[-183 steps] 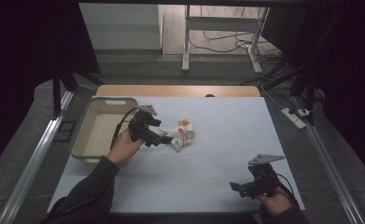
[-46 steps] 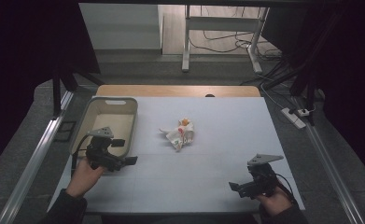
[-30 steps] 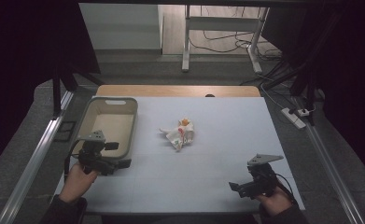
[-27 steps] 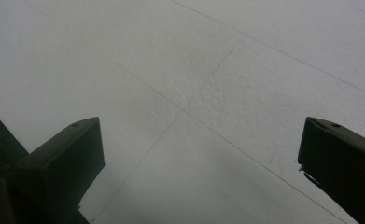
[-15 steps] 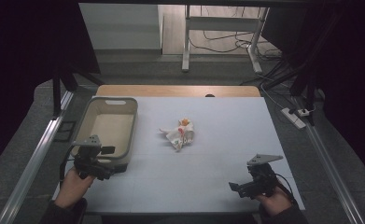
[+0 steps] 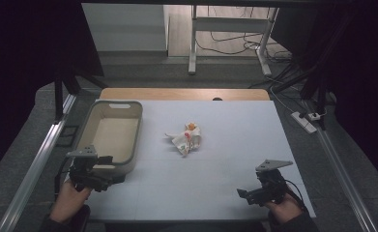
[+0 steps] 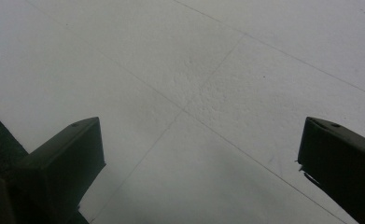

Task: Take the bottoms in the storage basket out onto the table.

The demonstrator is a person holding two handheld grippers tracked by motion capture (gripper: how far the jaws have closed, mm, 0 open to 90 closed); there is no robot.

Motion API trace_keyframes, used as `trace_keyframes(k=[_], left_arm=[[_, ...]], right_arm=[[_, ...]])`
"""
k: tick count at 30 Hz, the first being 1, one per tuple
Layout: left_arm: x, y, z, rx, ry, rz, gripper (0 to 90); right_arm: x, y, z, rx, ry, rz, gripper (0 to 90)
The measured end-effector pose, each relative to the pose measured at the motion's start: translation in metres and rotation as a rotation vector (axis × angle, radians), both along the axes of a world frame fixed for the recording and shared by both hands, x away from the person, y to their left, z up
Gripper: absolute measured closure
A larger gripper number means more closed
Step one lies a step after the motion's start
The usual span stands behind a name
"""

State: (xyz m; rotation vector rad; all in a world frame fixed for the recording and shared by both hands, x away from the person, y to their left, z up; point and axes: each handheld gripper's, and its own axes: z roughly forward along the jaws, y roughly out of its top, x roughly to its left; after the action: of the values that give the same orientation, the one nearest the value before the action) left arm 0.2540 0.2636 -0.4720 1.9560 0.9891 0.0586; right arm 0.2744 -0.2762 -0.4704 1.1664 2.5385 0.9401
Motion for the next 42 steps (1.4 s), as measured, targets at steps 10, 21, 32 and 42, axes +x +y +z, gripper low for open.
trace_keyframes(k=[10,21,32,42], left_arm=[[-0.011,0.009,-0.005,0.014,0.012,0.028,0.0],[-0.019,0.022,-0.01,0.015,0.022,0.071,0.0],[-0.025,0.033,-0.013,0.015,0.03,0.104,0.0],[-0.03,0.04,-0.013,0.027,0.03,0.132,0.0]], right_arm=[[0.0,0.0,0.0,-0.003,0.002,-0.001,0.2],[0.0,0.001,0.0,-0.004,0.002,-0.002,0.2],[0.0,0.001,0.0,-0.006,0.002,-0.001,0.2],[0.0,0.001,0.0,-0.006,0.003,-0.001,0.2]])
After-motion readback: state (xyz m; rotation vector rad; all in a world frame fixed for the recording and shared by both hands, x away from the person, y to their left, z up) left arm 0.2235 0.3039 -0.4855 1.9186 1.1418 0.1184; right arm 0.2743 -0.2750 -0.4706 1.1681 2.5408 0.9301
